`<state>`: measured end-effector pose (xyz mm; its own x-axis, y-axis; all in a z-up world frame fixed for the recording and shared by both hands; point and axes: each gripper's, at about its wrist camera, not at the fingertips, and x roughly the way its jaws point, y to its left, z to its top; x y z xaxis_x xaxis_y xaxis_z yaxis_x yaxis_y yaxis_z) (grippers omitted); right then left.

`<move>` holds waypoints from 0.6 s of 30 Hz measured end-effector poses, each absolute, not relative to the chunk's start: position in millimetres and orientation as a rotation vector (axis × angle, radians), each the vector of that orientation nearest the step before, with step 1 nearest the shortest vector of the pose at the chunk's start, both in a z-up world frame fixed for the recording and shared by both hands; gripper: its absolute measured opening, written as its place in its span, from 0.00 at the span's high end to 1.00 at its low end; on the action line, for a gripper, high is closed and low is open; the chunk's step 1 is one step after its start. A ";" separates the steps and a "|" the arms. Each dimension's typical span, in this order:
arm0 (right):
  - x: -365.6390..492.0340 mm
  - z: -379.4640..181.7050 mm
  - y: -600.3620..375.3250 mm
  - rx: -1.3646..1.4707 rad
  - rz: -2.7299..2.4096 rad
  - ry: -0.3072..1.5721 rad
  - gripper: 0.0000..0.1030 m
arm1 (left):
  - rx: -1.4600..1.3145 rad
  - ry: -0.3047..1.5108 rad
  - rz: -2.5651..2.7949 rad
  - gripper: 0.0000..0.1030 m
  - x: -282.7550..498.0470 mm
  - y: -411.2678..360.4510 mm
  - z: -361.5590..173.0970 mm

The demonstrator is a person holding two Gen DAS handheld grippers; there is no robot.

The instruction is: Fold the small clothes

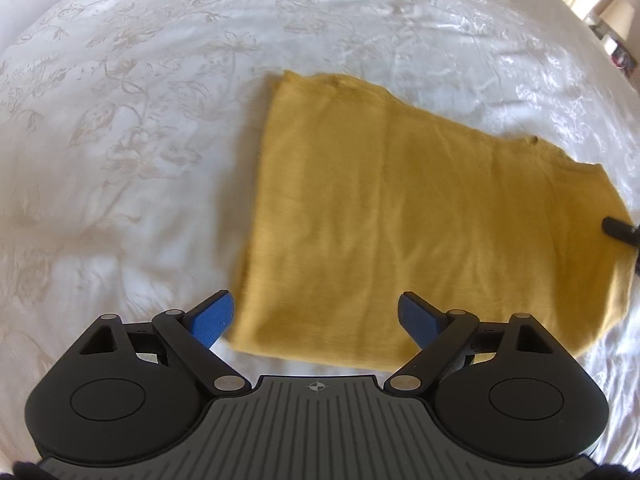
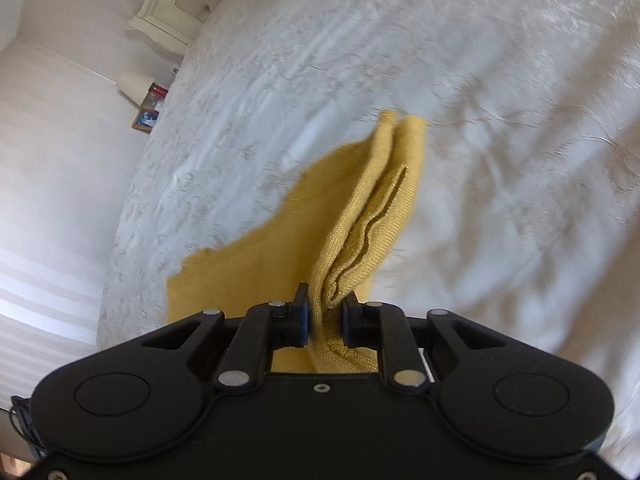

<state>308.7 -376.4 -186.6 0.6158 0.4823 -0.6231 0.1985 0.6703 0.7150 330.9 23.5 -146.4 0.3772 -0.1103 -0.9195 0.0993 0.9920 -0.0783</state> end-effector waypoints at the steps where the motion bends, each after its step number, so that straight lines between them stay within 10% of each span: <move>1: 311.9 -179.9 -365.8 0.849 0.193 0.913 0.76 | -0.006 1.173 -0.145 0.13 333.0 30.3 -145.7; 18: 370.8 -165.7 -152.3 0.716 0.359 1.025 0.77 | -0.037 1.182 -0.181 0.13 364.5 158.9 -146.4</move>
